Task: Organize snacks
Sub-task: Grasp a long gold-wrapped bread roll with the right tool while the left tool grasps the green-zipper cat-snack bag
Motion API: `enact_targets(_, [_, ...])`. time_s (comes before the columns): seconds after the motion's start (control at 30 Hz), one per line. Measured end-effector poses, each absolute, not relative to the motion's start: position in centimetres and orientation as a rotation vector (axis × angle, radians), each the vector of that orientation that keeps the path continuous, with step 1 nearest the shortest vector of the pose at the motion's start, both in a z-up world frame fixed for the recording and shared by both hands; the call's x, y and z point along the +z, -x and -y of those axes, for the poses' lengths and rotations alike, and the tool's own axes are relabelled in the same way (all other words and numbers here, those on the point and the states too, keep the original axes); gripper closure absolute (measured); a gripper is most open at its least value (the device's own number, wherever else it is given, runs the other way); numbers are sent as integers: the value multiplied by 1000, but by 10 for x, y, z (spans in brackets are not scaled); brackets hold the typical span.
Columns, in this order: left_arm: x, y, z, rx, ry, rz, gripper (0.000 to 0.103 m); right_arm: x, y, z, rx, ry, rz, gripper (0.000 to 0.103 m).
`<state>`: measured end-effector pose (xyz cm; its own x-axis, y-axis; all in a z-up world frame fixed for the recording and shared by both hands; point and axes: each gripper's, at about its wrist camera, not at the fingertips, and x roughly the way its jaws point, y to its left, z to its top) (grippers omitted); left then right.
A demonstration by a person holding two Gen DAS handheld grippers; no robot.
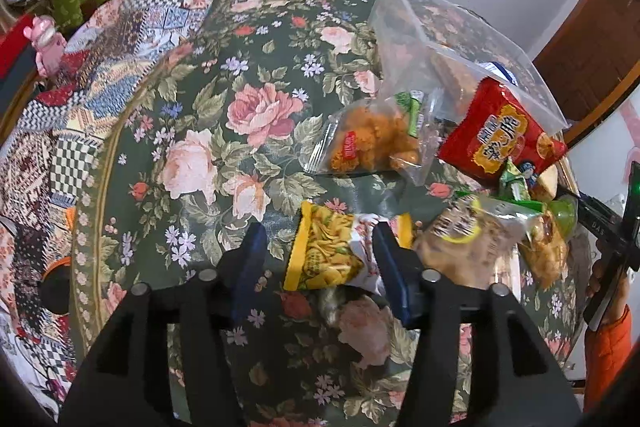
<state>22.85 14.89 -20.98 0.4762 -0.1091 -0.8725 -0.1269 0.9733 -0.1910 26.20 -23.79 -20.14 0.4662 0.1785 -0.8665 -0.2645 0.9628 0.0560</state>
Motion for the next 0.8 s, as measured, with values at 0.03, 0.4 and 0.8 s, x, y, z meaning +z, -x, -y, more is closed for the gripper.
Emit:
enact_targets(0.03, [-209,-227,-146,3,232,-1078,47,-201,-262,238,274,89,-1052,69])
enact_targets(0.4, [-224,-189,-125,-62,70,-1127,43,-204,-260,246,297,34,-1055,69])
enact_targets(0.8, [-243,-240,-98,-45,-142,-1116,41,-207,-268,245,308,26,-1069,68])
